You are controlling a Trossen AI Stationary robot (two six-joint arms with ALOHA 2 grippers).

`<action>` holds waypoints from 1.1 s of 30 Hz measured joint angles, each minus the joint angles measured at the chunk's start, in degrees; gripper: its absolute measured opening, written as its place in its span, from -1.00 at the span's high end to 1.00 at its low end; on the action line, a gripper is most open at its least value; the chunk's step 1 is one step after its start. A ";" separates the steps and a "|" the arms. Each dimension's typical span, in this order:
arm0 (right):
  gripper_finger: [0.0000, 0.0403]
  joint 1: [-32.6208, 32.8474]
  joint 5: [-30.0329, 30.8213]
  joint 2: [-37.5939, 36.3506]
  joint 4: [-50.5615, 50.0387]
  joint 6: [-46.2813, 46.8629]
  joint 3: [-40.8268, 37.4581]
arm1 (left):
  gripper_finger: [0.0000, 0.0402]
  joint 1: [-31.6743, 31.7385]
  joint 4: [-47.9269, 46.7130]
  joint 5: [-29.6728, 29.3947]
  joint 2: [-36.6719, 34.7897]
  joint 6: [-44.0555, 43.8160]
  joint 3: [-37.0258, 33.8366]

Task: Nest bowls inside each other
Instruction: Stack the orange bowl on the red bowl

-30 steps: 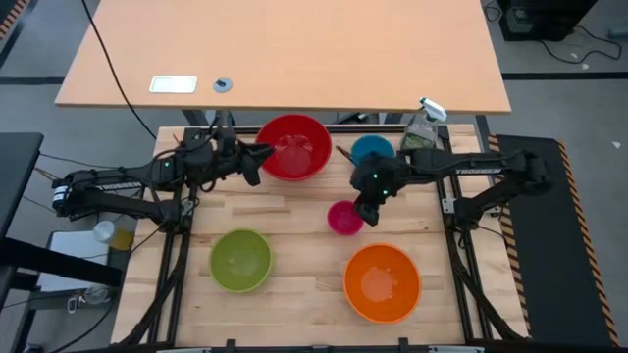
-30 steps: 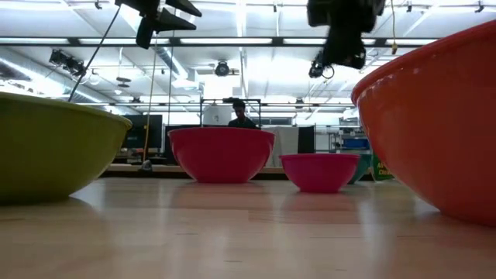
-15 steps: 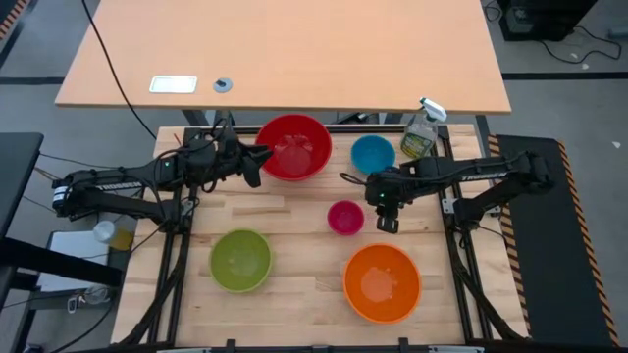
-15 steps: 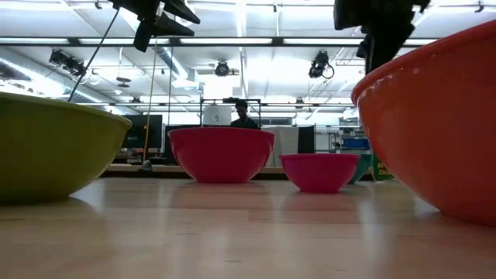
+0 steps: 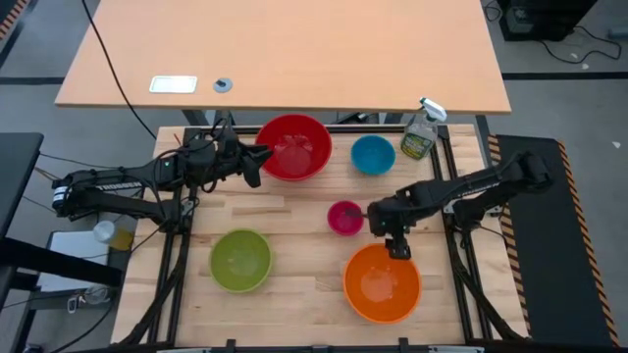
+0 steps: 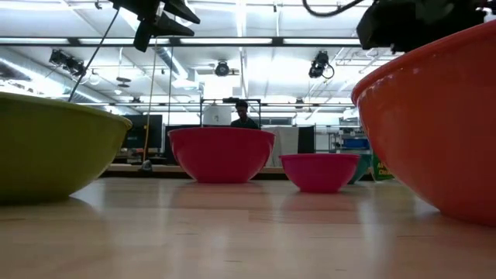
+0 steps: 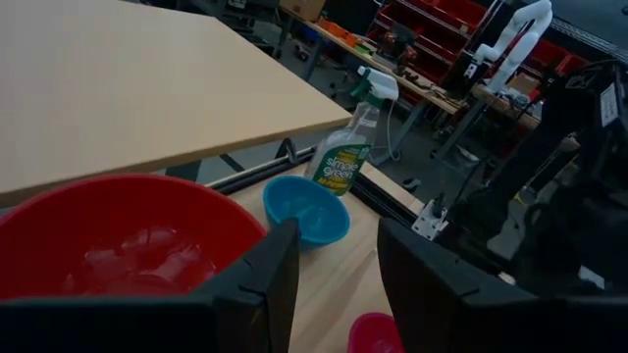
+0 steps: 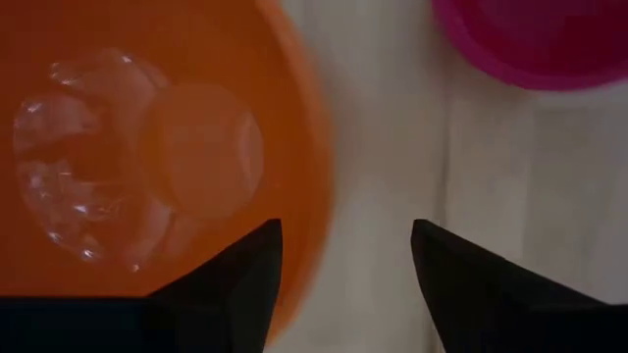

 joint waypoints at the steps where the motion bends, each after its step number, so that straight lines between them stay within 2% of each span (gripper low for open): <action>1: -0.13 0.75 0.21 0.02 0.85 0.09 -0.42 | 0.29 0.00 0.00 0.00 0.00 0.00 0.00; 5: -0.08 3.87 1.81 0.02 4.49 1.66 -2.52 | 0.29 0.00 0.01 0.00 0.00 0.00 -0.02; 11: 0.00 7.54 7.58 0.02 6.20 2.78 -6.36 | 0.29 0.00 0.02 0.00 0.00 0.00 -0.02; 16: 0.20 8.71 9.96 0.02 6.98 2.84 -8.08 | 0.29 0.00 0.00 0.00 0.00 0.00 -0.02; 23: 0.74 8.51 9.89 0.02 7.78 4.80 -8.90 | 0.29 0.00 0.00 0.00 0.00 -0.07 -0.02; 25: 0.88 8.49 7.54 -0.10 8.09 5.62 -8.72 | 0.29 0.00 0.00 0.00 0.00 -0.09 -0.02; 29: 0.90 7.43 2.69 0.15 8.40 6.99 -8.26 | 0.29 0.00 0.00 -0.02 -0.02 -0.60 -0.02; 33: 0.88 6.03 2.93 0.12 7.62 8.19 -5.22 | 0.29 -0.03 0.06 -0.51 -1.16 -0.65 -0.09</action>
